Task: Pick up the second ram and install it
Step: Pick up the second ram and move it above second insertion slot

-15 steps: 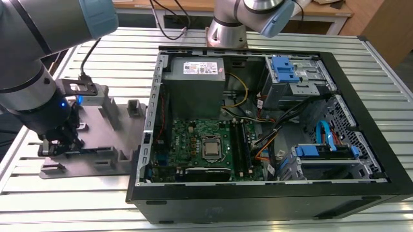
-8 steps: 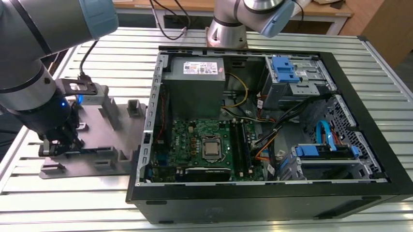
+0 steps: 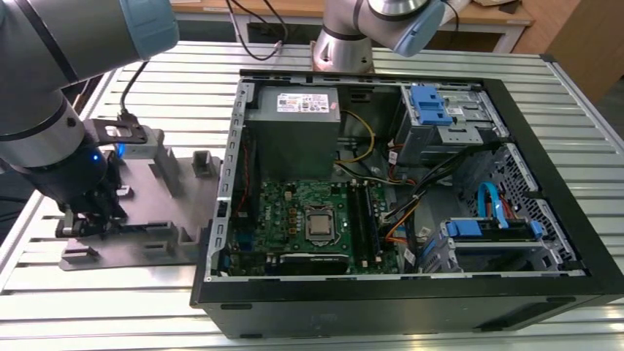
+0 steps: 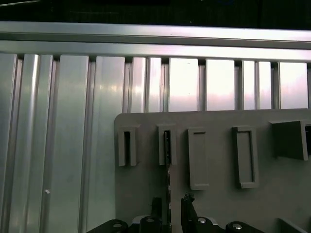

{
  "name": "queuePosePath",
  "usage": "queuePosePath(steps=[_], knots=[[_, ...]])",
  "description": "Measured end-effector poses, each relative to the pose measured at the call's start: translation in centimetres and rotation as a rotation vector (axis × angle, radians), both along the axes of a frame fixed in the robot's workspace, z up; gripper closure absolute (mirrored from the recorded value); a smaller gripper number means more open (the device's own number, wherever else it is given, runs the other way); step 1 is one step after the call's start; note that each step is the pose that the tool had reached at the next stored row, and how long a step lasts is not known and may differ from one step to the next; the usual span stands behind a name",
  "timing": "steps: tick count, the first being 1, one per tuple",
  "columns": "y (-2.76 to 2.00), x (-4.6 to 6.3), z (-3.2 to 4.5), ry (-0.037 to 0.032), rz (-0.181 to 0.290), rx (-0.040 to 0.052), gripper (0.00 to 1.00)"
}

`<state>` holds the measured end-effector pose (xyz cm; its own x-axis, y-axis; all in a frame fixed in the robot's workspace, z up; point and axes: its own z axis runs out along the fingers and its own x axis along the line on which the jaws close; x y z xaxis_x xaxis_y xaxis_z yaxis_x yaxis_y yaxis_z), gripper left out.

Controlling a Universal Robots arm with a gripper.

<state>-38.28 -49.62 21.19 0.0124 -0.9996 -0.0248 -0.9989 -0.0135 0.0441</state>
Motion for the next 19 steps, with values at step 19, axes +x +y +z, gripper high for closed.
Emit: queuePosePath(steps=[19], knots=[[-0.4,0.0,-2.1,0.0006,0.0,0.0028,0.81]])
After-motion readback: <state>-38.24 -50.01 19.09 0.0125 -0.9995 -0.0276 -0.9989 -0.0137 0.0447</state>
